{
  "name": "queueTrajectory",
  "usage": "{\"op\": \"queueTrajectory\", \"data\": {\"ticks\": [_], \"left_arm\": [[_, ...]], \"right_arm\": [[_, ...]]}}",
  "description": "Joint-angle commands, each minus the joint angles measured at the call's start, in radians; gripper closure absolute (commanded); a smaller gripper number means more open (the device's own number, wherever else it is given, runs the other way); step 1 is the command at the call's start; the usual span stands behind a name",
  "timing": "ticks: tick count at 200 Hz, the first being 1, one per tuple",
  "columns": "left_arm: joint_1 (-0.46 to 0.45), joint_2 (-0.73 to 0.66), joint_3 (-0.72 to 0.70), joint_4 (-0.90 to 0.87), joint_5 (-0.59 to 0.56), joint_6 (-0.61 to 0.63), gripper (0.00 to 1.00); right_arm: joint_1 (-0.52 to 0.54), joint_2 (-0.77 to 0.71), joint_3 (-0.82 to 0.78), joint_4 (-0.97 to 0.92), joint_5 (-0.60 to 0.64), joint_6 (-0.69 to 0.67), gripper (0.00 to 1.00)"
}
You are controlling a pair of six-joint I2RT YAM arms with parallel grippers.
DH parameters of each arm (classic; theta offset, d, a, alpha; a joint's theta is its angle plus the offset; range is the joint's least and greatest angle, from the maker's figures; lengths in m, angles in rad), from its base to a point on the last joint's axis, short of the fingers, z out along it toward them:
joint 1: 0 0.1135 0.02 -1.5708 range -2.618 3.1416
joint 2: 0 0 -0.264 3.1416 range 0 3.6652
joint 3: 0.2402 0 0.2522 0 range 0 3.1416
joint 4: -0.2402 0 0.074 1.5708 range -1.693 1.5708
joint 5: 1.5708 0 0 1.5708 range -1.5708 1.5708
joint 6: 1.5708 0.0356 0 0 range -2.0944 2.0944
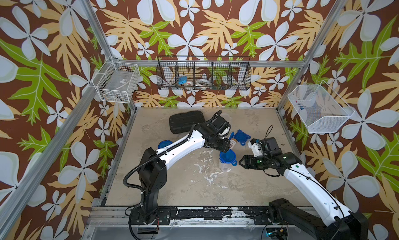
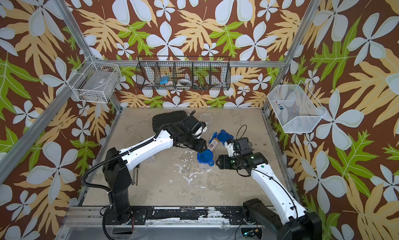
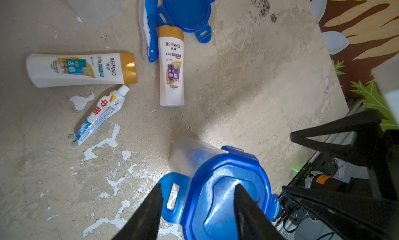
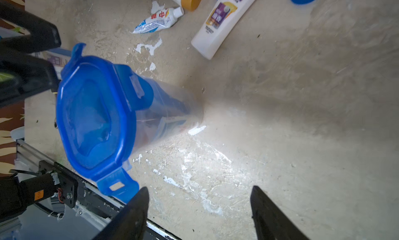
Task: Pack away toiletry kits
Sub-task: Close the fastener on the container.
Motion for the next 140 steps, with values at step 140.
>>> {"op": "queueTrajectory", "data": {"ticks": [140], "left_arm": [[0.0, -0.026, -0.136, 0.074, 0.098, -0.028, 0.49]], "right_arm": [[0.001, 0.039, -0.072, 0.163, -0.14, 0.053, 0.33]]}}
